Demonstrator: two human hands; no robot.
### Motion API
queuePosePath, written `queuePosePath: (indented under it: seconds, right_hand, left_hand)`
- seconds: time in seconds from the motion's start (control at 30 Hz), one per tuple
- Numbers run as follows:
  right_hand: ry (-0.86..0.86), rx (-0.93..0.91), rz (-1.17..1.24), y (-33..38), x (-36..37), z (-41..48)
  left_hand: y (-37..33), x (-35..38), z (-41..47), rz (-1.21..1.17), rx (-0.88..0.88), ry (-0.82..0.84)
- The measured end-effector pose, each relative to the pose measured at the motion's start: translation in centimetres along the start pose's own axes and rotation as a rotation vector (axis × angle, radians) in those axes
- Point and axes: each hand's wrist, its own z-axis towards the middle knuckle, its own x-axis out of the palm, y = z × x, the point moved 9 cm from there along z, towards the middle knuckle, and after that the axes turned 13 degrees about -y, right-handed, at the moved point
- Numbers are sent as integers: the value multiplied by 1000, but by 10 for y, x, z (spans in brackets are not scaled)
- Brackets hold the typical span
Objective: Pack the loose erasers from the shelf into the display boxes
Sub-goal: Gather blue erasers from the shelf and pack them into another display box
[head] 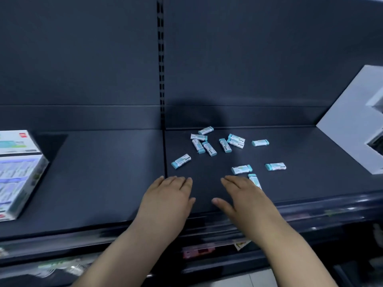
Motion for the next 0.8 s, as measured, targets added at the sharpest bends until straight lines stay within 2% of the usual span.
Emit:
queuePosePath:
  seconds: [0.2,0.43,0.53,0.7,0.8]
  right_hand:
    - [-23,22,10,-20,-4,25]
    - [-32,163,-13,-78,-9,42]
    - [21,222,16,-98,1,38]
    - [102,160,48,-117,17,42]
    - [123,95,73,-128,24,53]
  left_hand:
    - [4,8,28,5,4,8]
    - [-8,29,68,-30,98,32]
    - [-21,43,77,-62,132,58]
    - [-42,65,92,-98,121,99]
    - [-55,70,108,-84,72,59]
